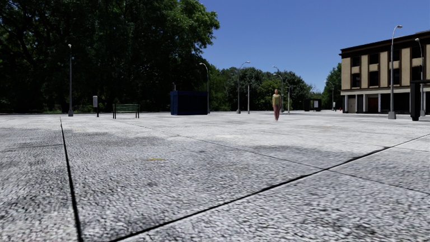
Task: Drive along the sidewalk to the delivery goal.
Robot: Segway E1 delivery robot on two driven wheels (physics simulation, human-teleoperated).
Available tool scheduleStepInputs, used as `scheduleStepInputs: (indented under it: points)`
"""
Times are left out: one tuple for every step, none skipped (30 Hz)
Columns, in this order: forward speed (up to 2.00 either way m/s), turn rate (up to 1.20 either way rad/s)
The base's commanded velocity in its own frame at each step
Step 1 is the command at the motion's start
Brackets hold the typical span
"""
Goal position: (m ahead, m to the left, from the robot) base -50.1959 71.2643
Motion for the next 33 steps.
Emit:
scheduleStepInputs:
  points:
    - [0.00, 0.00]
    - [0.00, 0.00]
    - [0.00, 0.00]
    - [0.00, 0.00]
    - [0.00, 0.00]
    - [0.00, 0.00]
    - [0.00, 0.00]
    - [0.00, 0.00]
    - [0.00, 0.00]
    - [0.00, 0.00]
    - [0.00, 0.00]
    - [0.00, 0.00]
    - [0.00, 0.00]
    - [0.00, 0.00]
    - [0.00, 0.00]
    - [0.00, 0.00]
    - [0.00, 0.00]
    - [0.00, 0.00]
    - [0.00, 0.00]
    - [0.00, 0.00]
    - [0.00, 0.00]
    - [0.00, 0.00]
    - [0.00, 0.00]
    - [0.00, 0.00]
    - [0.00, 0.00]
    - [0.00, 0.00]
    - [0.00, 0.00]
    - [0.00, 0.00]
    - [0.00, 0.00]
    - [0.00, 0.00]
    - [0.08, 0.00]
    - [0.08, 0.00]
    - [2.00, 0.00]
